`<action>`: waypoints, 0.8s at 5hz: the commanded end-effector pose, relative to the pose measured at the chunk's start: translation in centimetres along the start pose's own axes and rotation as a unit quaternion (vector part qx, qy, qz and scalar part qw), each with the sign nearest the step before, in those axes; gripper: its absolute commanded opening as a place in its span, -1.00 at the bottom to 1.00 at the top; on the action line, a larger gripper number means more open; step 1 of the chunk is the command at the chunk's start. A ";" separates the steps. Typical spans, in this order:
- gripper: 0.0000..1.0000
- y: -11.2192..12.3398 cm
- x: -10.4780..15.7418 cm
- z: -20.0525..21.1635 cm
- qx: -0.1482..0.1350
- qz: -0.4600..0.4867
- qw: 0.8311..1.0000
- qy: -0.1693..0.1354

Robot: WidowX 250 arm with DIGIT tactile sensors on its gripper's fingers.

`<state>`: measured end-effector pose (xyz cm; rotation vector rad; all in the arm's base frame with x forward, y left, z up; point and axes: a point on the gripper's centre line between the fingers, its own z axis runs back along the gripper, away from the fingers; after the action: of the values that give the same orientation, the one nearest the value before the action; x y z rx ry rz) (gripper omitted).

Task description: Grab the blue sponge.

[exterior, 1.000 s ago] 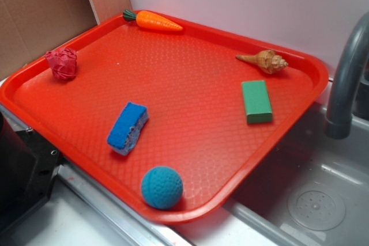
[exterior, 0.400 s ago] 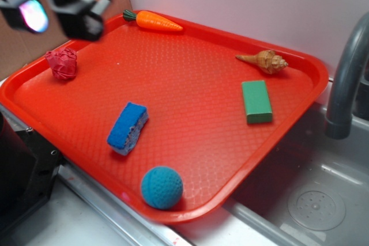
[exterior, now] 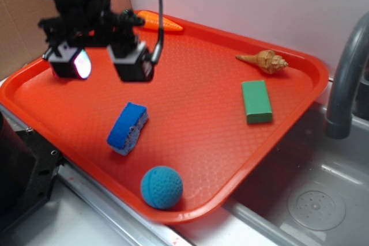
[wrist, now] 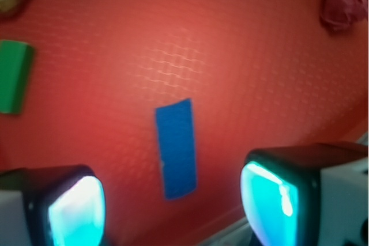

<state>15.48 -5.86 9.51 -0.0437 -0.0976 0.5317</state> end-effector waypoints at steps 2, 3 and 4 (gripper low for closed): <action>1.00 -1.3 0.2 -6.0 -0.016 -0.066 0.998 0.017; 1.00 -1.3 0.4 -7.0 -0.016 -0.074 0.997 0.032; -1.00 -1.2 0.4 -6.7 -0.009 -0.075 0.996 0.037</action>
<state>16.07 -6.66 2.40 -0.0549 -0.0027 0.3733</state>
